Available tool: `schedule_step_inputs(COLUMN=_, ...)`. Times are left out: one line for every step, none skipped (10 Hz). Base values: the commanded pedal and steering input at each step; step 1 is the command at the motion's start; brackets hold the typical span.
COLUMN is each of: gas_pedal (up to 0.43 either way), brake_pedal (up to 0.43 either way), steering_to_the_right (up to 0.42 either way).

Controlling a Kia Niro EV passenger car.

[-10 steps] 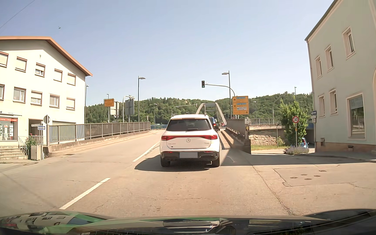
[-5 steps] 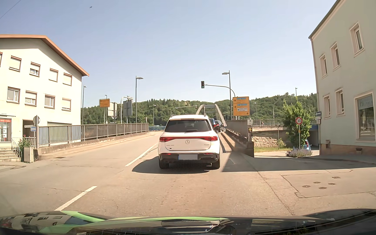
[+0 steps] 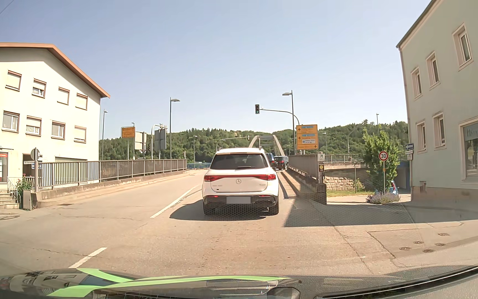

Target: Follow the waypoints while adhering to traffic rules and regulations

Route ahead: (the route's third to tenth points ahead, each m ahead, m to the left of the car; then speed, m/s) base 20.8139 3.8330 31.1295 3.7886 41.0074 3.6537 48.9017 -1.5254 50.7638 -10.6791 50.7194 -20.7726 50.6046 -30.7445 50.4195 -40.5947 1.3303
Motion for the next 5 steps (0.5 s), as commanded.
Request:
schedule_step_inputs(gas_pedal=0.0, brake_pedal=0.0, steering_to_the_right=0.004)
schedule_step_inputs(gas_pedal=0.0, brake_pedal=0.0, steering_to_the_right=0.004)
schedule_step_inputs(gas_pedal=0.0, brake_pedal=0.0, steering_to_the_right=0.004)
schedule_step_inputs(gas_pedal=0.0, brake_pedal=0.0, steering_to_the_right=0.004)
schedule_step_inputs(gas_pedal=0.0, brake_pedal=0.0, steering_to_the_right=0.004)
